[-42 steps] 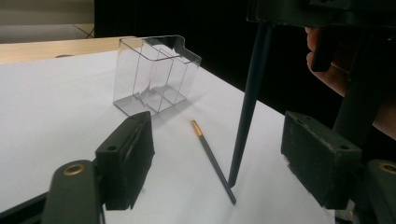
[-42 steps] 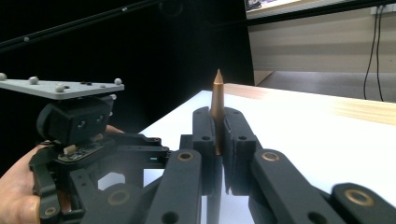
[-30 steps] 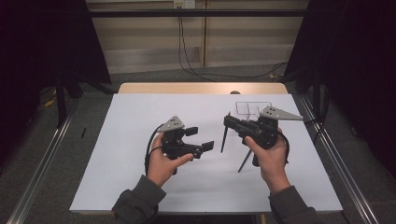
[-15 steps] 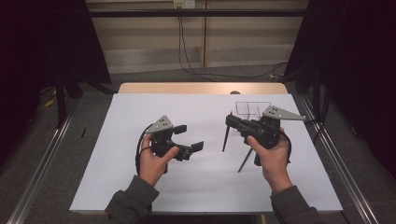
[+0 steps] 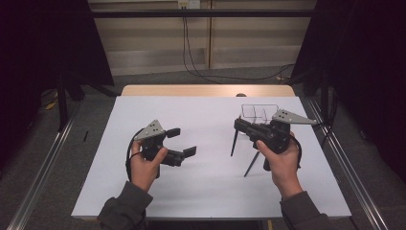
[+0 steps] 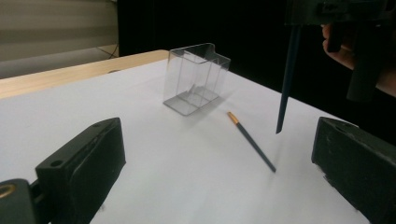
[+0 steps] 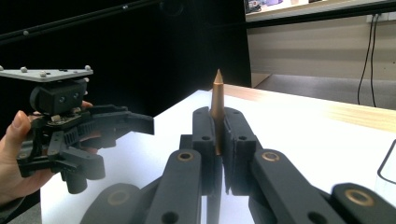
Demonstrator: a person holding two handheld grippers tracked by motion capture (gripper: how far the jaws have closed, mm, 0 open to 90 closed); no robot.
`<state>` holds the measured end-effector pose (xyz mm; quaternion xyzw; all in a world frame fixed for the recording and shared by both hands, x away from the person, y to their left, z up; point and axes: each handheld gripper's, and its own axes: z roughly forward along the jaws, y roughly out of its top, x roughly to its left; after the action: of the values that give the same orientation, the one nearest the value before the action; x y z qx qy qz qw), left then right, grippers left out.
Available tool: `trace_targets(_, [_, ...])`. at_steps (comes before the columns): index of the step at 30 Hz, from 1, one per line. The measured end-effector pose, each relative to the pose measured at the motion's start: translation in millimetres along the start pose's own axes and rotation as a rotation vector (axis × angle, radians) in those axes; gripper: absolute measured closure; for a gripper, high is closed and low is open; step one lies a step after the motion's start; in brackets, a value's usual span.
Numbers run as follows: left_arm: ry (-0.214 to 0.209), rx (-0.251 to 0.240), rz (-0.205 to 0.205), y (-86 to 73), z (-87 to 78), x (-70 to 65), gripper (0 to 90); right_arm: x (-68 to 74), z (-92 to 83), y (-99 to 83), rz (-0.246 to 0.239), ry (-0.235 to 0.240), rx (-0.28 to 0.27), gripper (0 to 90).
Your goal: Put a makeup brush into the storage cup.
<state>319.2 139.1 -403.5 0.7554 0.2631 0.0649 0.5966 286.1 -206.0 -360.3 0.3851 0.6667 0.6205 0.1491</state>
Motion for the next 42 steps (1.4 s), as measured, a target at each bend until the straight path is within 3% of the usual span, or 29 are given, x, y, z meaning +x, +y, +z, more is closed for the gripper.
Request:
trace_targets(2, [-0.003,0.001,0.017,-1.2,-4.4,2.6,2.7,-0.3,0.0,-0.1,0.0,0.004,0.0,85.2])
trace_targets(4, [0.023,0.008,0.024,-2.4,-9.7,4.6,2.7,-0.4,0.0,-0.1,0.0,0.005,0.001,85.2])
trace_targets(11, [0.033,-0.021,0.022,-5.9,-26.4,11.8,3.1,-0.1,0.7,-1.1,-0.01,0.005,0.004,85.2])
trace_targets(16, [0.071,-0.028,0.022,-9.5,-36.3,15.2,3.2,-0.6,-0.2,-0.9,-0.013,0.003,0.006,85.2])
trace_targets(26, [0.108,-0.03,0.018,-18.0,-54.2,24.1,3.0,-2.2,-2.9,-0.7,-0.016,-0.002,0.01,85.2])
trace_targets(42, [0.14,-0.032,0.0,-29.7,-64.5,29.7,2.7,-7.1,-7.7,-3.2,-0.033,-0.019,0.006,85.2])
